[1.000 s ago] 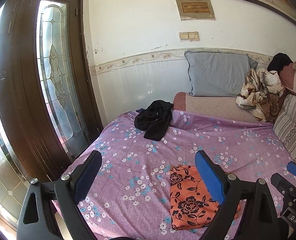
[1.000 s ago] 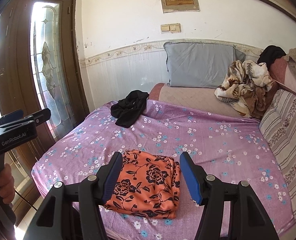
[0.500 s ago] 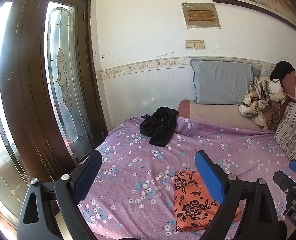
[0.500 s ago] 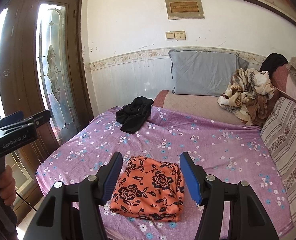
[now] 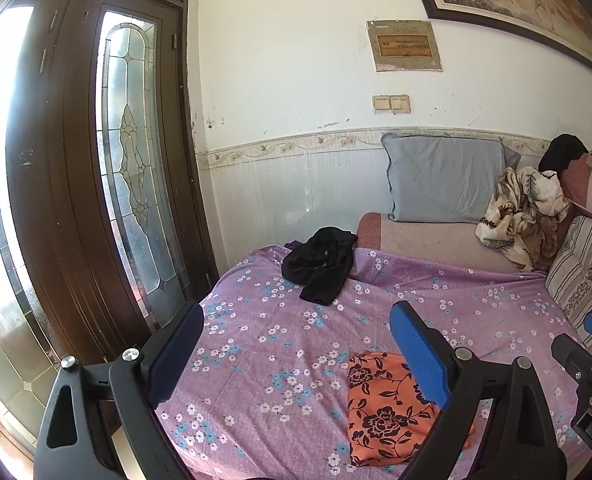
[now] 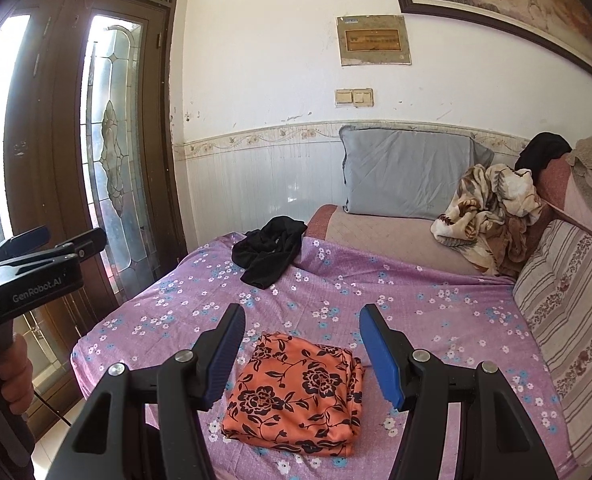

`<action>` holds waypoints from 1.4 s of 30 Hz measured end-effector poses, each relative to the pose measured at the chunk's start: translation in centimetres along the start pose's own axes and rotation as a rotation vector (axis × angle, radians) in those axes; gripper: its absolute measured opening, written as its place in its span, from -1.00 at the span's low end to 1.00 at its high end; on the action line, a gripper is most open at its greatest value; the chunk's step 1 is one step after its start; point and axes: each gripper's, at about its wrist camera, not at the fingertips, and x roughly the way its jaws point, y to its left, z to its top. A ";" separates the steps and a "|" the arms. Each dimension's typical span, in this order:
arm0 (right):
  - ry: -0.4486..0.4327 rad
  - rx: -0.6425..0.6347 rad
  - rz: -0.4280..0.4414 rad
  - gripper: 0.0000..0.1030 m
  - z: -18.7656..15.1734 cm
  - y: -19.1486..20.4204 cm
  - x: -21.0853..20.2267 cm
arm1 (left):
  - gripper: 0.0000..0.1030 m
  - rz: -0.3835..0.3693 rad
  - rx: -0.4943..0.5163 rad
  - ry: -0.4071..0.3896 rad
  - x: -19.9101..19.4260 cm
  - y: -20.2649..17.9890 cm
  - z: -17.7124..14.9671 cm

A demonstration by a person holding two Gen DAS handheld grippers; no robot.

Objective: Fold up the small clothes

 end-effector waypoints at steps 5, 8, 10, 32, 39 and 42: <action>-0.024 -0.010 -0.008 0.32 0.2 0.0 -0.6 | 0.83 0.007 0.002 -0.009 -0.4 0.0 0.2; -0.029 -0.010 -0.009 0.32 0.3 0.0 -0.7 | 0.83 0.009 0.007 -0.007 -0.4 -0.1 0.1; -0.029 -0.010 -0.009 0.32 0.3 0.0 -0.7 | 0.83 0.009 0.008 -0.005 -0.4 -0.2 0.1; 0.028 0.003 -0.018 0.32 -0.6 -0.7 2.1 | 0.83 -0.011 0.034 0.008 0.5 -0.7 -0.1; 0.061 0.007 -0.016 0.32 -1.1 -0.9 3.6 | 0.83 -0.024 0.049 0.032 1.7 -1.1 -0.4; 0.074 0.004 -0.016 0.32 -1.4 -0.8 4.3 | 0.83 -0.030 0.054 0.039 2.2 -1.3 -0.5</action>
